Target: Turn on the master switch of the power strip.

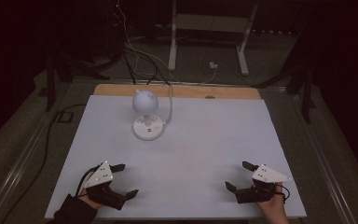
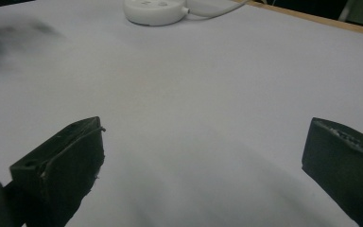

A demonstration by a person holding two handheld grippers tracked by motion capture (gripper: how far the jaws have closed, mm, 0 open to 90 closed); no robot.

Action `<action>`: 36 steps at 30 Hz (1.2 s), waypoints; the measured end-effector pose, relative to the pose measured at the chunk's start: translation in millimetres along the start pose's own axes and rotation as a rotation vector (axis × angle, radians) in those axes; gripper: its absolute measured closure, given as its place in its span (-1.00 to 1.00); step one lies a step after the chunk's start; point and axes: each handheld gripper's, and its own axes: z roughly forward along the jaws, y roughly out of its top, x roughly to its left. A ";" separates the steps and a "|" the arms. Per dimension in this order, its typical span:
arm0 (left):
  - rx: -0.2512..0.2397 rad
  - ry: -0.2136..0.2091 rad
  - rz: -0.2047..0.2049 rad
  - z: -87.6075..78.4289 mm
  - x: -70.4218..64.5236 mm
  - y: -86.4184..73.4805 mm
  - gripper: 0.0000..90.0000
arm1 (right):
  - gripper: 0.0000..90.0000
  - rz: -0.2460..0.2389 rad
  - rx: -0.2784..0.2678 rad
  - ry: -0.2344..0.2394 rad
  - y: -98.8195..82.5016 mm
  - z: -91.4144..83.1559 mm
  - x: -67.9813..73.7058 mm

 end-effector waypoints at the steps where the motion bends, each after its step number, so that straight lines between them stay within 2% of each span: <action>1: 0.003 -0.001 0.002 0.5 -0.1 0.0 -1.00 | -1.00 0.000 0.004 0.000 -0.1 0.3 0.3; 11: 0.021 -0.007 0.010 2.4 -1.6 0.6 -1.00 | -1.00 -0.017 -0.001 -0.015 1.0 -0.6 2.6; 15: 0.025 -0.021 0.014 3.2 -3.4 2.2 -1.00 | -1.00 -0.022 -0.006 -0.014 1.6 -1.4 3.7; 20: 0.054 -0.039 0.021 6.3 -5.3 3.5 -1.00 | -1.00 -0.018 0.000 -0.016 1.7 -1.3 4.2; 28: 0.074 -0.067 0.052 8.1 -10.7 9.4 -1.00 | -1.00 -0.022 -0.009 -0.017 3.0 -2.2 6.7; 36: 0.053 -0.078 0.052 5.8 -11.1 19.7 -1.00 | -1.00 -0.024 -0.027 -0.024 4.0 -4.1 7.7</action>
